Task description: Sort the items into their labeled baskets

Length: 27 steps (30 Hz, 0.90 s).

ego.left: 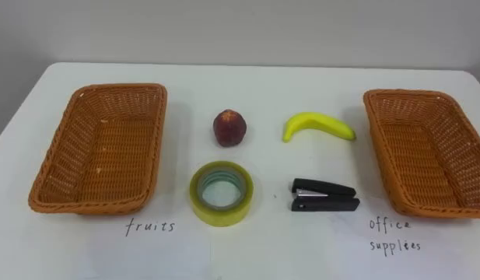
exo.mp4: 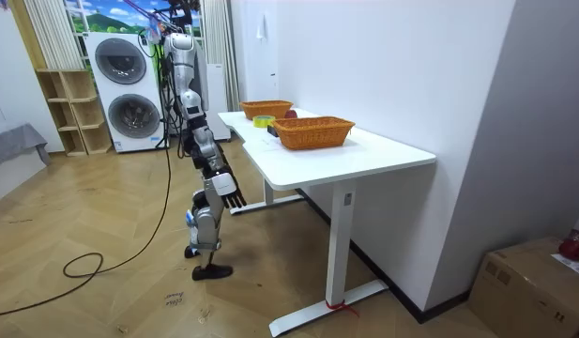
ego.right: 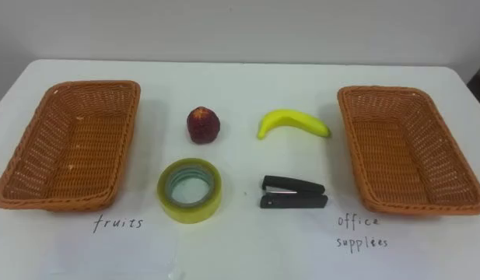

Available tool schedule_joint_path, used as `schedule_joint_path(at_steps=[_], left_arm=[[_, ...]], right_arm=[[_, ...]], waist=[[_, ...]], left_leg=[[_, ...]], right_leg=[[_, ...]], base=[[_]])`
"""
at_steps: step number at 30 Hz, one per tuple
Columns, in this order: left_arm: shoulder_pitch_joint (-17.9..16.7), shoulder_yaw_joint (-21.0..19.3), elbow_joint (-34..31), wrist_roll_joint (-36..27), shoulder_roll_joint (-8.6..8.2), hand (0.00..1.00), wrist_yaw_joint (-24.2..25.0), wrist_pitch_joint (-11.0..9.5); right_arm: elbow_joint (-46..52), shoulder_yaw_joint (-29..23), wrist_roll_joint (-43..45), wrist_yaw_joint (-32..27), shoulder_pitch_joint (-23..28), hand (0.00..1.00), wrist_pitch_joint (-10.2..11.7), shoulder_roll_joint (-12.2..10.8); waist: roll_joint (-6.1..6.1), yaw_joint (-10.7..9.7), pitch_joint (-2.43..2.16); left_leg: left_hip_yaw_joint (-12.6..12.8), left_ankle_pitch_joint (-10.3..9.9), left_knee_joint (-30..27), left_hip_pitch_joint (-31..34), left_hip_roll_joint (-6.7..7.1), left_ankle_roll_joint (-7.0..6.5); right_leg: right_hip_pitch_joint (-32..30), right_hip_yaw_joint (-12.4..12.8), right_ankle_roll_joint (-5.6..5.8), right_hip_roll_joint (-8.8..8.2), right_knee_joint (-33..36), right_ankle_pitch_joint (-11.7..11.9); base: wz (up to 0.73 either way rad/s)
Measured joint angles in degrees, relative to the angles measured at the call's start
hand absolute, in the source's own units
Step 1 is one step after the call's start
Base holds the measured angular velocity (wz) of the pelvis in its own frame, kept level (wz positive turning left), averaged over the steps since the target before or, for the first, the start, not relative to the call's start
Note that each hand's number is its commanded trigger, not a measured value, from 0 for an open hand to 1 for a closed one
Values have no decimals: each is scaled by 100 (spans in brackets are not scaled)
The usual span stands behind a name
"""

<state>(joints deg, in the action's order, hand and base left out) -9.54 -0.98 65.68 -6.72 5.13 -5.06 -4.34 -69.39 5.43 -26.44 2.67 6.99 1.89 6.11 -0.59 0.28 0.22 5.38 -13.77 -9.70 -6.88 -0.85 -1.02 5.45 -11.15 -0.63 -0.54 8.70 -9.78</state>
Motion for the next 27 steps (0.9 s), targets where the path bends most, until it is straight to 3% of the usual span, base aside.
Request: schedule_joint_path(at_steps=[7,17,27], left_arm=[[-11,-2,-2,31,-2,0,-159,0],[-3,0,-1,65,-3,0,-225,0],[-128,-126,-5,60,7,0,-230,69]], right_arm=[[-98,-10,4,2,-6,0,5,0],[-192,-28,-3,-5,-4,0,17,0],[-195,-390,-152,-201,152,0,-16,-23]], waist=[[-3,-7,10],[51,-9,-12],[43,-65,14]], left_leg=[[2,0,20,-62,1,0],[5,0,31,-88,-8,0],[56,-2,122,-271,-24,3]], right_leg=[[49,16,3,1,-5,-2],[62,29,2,40,-4,-1],[155,101,-1,70,-10,-2]], base=[[0],[0],[-3]])
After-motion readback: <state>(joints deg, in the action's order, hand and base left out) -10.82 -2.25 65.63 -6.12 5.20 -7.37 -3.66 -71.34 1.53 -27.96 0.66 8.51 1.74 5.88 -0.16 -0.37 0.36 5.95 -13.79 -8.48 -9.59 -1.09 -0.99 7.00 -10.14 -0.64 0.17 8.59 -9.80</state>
